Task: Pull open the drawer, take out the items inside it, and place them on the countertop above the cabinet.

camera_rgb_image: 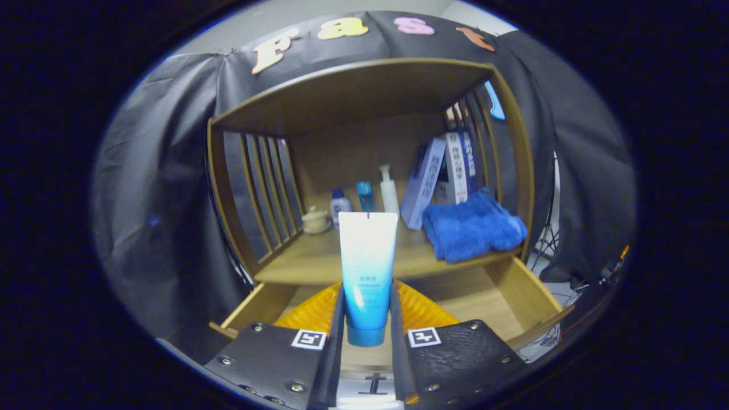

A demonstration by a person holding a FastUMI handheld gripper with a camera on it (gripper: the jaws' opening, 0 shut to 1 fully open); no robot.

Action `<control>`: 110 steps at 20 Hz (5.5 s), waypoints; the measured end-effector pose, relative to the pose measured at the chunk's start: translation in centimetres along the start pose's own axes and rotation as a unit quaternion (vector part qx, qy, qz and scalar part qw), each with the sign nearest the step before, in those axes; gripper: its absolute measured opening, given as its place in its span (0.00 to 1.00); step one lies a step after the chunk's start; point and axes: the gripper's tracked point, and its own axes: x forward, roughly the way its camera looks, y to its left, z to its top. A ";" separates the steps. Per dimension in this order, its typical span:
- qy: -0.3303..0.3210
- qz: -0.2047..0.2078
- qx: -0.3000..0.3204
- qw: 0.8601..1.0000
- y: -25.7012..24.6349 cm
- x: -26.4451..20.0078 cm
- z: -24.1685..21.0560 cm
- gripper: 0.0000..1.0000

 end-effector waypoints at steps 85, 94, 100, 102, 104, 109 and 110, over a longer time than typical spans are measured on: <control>-0.069 -0.070 -0.073 0.993 0.3 -8.5 -9.8 0.98; -0.048 -0.055 -0.069 0.995 -1.7 -6.9 -15.7 0.98; -0.060 -0.070 -0.107 0.990 -2.3 -5.8 -16.8 0.99; -0.063 -0.073 -0.121 0.988 -2.1 -5.6 -17.2 0.99; -0.063 -0.065 -0.106 0.990 -2.2 -5.0 -17.3 0.99; -0.076 -0.050 -0.077 0.993 -2.9 -3.9 -17.0 0.99; -0.084 -0.049 -0.071 0.993 -2.9 -3.8 -16.6 0.99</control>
